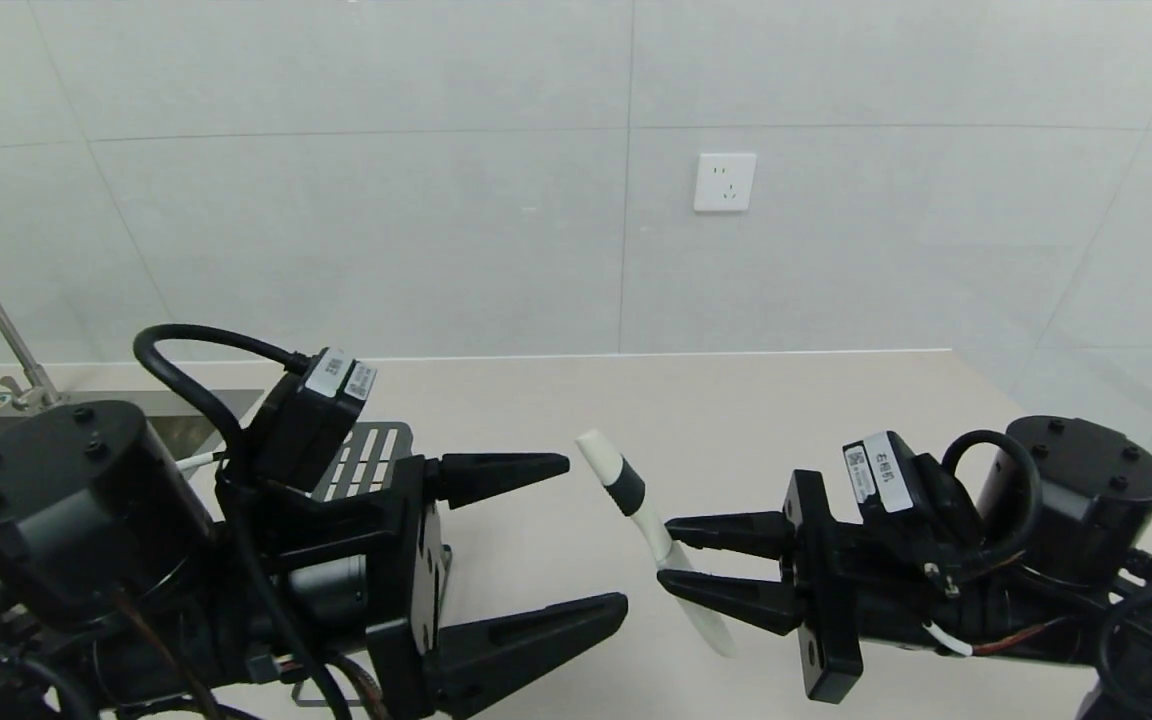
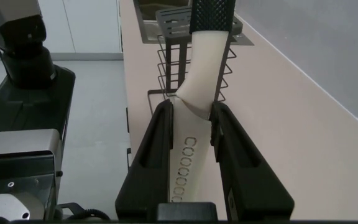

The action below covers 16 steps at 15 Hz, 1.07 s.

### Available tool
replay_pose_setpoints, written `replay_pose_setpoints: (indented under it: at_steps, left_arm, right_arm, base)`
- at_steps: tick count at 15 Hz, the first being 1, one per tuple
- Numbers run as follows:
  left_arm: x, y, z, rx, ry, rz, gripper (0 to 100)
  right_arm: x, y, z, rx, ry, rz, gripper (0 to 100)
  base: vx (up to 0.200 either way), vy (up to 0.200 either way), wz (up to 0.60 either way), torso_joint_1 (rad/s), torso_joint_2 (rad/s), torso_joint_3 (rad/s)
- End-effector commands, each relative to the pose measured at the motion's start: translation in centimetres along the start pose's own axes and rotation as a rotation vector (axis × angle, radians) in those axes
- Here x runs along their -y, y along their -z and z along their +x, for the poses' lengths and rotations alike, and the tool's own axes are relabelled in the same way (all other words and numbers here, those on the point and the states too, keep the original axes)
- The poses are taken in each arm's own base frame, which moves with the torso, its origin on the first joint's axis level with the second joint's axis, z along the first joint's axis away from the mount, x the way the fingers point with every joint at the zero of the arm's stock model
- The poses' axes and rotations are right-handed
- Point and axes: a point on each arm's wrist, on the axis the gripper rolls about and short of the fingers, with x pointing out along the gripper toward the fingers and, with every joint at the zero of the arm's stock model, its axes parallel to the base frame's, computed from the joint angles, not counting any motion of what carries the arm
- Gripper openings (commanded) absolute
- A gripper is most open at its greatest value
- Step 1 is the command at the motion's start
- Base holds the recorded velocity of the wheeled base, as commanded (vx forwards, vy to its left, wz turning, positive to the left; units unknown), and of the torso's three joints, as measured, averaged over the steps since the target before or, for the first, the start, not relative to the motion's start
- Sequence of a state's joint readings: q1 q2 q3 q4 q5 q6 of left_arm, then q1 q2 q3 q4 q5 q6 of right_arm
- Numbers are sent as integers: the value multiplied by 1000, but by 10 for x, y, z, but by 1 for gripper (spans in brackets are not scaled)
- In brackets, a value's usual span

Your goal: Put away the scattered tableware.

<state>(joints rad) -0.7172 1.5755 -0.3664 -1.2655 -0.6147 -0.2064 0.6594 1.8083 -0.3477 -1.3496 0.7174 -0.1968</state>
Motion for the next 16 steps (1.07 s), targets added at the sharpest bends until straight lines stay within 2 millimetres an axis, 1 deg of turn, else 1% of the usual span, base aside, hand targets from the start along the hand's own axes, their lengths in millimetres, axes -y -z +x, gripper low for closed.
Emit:
replay_pose_setpoints:
  at_steps: [1, 3, 6, 9, 11, 12, 13, 14, 16]
  left_arm:
    - [-13, 13, 16, -11, -40, -14, 100]
    - [-18, 18, 28, 8, -69, -11, 100]
    - [-26, 24, 47, 36, -54, 6, 100]
    - [-30, 19, 58, 66, -41, 25, 100]
    - [-31, 15, 61, 93, -35, 32, 100]
    - [-30, 7, 61, 158, -16, 19, 100]
    - [-29, 5, 61, 178, -9, 11, 100]
    - [-30, 3, 60, 183, -10, -34, 100]
    - [-31, -1, 57, 194, -16, -30, 100]
  right_arm:
    - [0, -2, -1, 7, 1, -8, 0]
    - [0, -3, -1, 11, 1, -11, 0]
    - [0, -4, -1, 14, 2, -14, 0]
    - [1, -7, 0, 31, 7, -24, 0]
    - [2, -9, 0, 50, 10, -8, 0]
    - [3, -13, 0, 78, 24, 3, 0]
    - [3, -13, 0, 84, 34, 11, 0]
    - [4, -14, 1, 100, 64, 38, 0]
    - [3, -16, 4, 122, 62, 46, 0]
  base:
    - [0, 0, 0, 0, 0, 0]
    - [0, 0, 0, 0, 0, 0]
    - [0, 0, 0, 0, 0, 0]
    - [0, 0, 0, 0, 0, 0]
    - [0, 0, 0, 0, 0, 0]
    - [0, 0, 0, 0, 0, 0]
    - [0, 0, 0, 0, 0, 0]
    - [0, 0, 0, 0, 0, 0]
    - [0, 0, 0, 0, 0, 0]
